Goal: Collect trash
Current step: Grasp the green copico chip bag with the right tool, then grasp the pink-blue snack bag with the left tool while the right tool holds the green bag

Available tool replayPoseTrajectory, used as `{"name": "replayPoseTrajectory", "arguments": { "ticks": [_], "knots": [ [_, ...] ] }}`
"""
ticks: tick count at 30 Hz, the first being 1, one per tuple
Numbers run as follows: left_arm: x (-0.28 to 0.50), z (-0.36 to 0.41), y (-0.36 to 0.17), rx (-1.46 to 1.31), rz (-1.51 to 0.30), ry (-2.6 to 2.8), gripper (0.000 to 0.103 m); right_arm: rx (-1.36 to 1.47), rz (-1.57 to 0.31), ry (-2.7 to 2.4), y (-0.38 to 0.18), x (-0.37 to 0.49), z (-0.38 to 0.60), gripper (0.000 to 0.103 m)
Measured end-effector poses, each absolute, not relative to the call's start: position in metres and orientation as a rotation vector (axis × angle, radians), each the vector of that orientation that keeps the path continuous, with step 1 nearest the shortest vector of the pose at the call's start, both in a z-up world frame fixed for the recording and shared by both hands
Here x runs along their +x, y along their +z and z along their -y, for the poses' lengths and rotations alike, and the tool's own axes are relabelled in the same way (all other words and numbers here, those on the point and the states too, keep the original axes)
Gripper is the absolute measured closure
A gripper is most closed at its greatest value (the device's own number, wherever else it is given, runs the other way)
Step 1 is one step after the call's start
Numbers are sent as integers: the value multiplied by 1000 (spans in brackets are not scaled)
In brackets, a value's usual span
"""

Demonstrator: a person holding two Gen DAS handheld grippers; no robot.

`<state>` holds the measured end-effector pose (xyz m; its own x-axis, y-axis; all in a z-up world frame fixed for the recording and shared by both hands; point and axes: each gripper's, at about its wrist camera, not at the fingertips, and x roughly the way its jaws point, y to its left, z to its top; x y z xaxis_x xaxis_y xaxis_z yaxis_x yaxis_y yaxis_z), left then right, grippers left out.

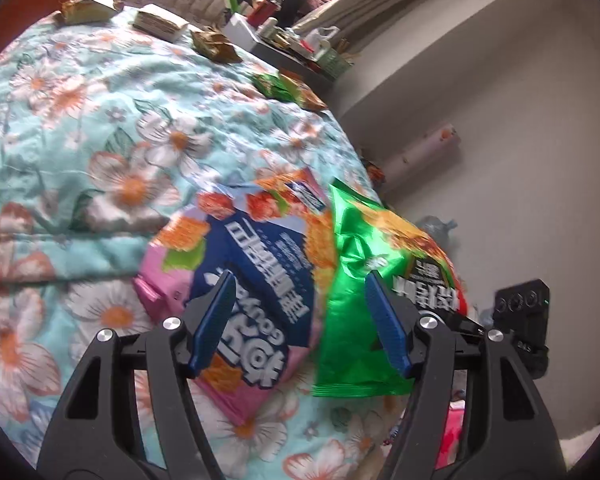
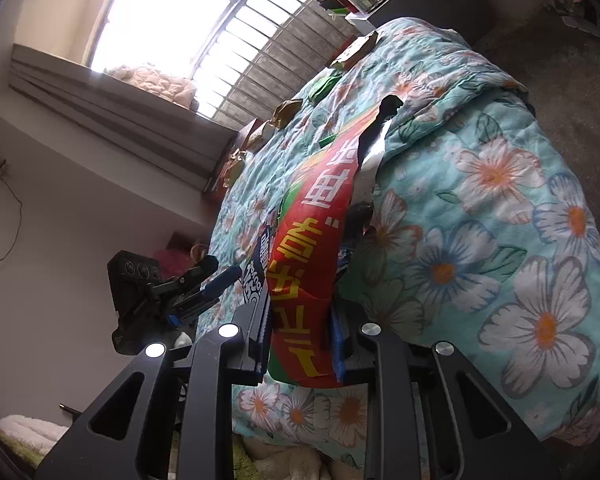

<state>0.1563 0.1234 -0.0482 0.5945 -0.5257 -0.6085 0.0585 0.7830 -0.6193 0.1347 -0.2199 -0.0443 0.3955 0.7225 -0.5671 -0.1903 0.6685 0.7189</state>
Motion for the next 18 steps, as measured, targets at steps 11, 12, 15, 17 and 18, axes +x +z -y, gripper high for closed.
{"name": "replayPoseTrajectory", "arguments": {
  "ticks": [11, 12, 15, 17, 18],
  "knots": [
    [198, -150, -71, -593, -970, -185, 45, 627, -998, 484, -56, 114, 272, 79],
    [198, -149, -72, -592, -976, -189, 48, 623, -1000, 483, -57, 114, 270, 79],
    [192, -147, -72, -597, -992, -207, 58, 610, -996, 491, -56, 116, 264, 79],
    [184, -146, -71, -611, -1002, -233, 65, 603, -989, 497, -53, 118, 260, 79],
    [178, -145, -71, -619, -1008, -255, 66, 602, -985, 499, -52, 118, 259, 79]
  ]
}}
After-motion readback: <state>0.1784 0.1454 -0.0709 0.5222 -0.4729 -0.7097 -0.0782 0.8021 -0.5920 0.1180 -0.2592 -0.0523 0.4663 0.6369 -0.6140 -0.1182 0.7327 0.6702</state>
